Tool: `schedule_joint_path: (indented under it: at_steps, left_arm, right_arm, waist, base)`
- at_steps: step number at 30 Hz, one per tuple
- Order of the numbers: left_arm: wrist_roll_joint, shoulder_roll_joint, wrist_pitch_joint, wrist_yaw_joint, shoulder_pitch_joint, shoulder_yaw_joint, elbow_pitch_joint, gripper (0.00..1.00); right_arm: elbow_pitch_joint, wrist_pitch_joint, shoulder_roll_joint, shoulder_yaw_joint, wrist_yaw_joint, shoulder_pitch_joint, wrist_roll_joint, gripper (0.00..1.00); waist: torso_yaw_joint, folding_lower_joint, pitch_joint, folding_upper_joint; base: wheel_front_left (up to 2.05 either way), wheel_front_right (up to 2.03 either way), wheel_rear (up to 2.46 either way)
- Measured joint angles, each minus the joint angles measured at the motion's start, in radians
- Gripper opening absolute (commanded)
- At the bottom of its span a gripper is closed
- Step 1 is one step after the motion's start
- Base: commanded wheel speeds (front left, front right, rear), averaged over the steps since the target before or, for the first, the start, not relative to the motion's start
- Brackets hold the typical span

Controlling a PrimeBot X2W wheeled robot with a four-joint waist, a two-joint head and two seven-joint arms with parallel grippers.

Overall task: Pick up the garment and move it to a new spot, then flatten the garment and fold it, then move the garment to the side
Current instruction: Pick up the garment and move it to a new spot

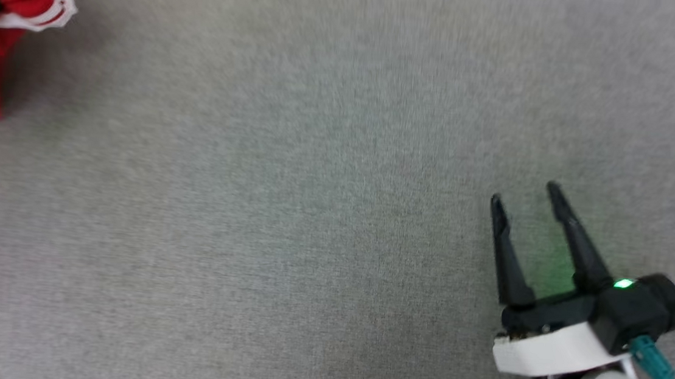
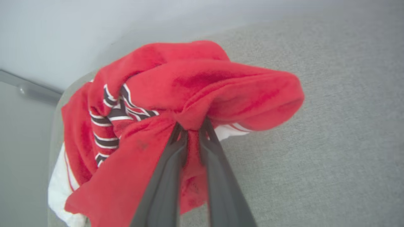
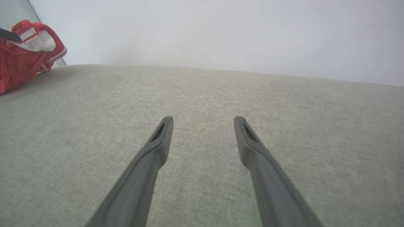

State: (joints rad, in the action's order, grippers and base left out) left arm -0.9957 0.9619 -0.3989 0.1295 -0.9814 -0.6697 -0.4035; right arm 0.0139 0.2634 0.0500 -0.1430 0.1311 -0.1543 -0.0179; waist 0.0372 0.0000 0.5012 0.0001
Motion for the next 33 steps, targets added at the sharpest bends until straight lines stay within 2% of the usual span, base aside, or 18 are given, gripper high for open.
schedule_joint_path:
  at_steps: [3,6,9,15,20,23,26,33]
  left_arm:
    - [0.014,-0.01,0.078,0.001,0.001,-0.003,0.011,0.0]
    - [0.025,-0.045,0.124,0.001,0.014,-0.016,0.034,0.0]
    - [0.039,-0.082,0.166,-0.017,0.022,-0.022,0.074,0.0]
    - [0.071,-0.179,0.202,-0.107,0.056,-0.053,0.2,0.0]
    - [0.086,-0.252,0.206,-0.184,0.105,-0.092,0.322,0.0]
    - [0.114,-0.317,0.215,-0.221,0.128,-0.131,0.36,0.0]
    - [0.113,-0.397,0.233,-0.24,0.154,-0.164,0.361,0.0]
    - [0.146,-0.594,0.285,-0.235,0.19,-0.275,0.246,0.0]
  right_arm:
    - [-0.023,0.0,0.0,-0.007,0.0,0.024,-0.01,1.0]
    - [-0.041,0.0,0.0,-0.013,0.0,0.047,-0.023,1.0]
    - [-0.055,0.0,0.0,-0.019,0.0,0.063,-0.042,1.0]
    - [-0.069,0.0,0.0,-0.023,0.0,0.088,-0.063,1.0]
    - [-0.066,0.0,0.0,-0.007,0.0,0.1,-0.072,1.0]
    - [-0.06,0.0,0.0,0.015,0.0,0.1,-0.079,1.0]
    - [-0.054,0.0,0.001,0.043,0.0,0.1,-0.098,1.0]
    - [-0.009,0.0,0.001,0.134,0.0,0.088,-0.131,1.0]
  waist:
    - [0.006,0.0,-0.061,0.0]
    - [0.012,0.0,-0.124,0.0]
    - [0.015,0.0,-0.185,0.0]
    - [0.008,0.0,-0.284,0.0]
    - [-0.027,-0.0001,-0.322,0.0]
    - [-0.057,-0.0001,-0.326,0.0]
    - [-0.087,-0.0001,-0.322,0.0]
    - [-0.158,0.0,-0.298,0.0]
  base:
    - [0.0,0.0,0.0]
    - [0.0,0.0,0.0]
    - [0.0,0.0,0.0]
    - [0.0,0.0,0.0]
    - [0.0,0.0,0.0]
    - [0.0,0.0,0.0]
    - [0.0,0.0,0.0]
    - [0.0,0.0,0.0]
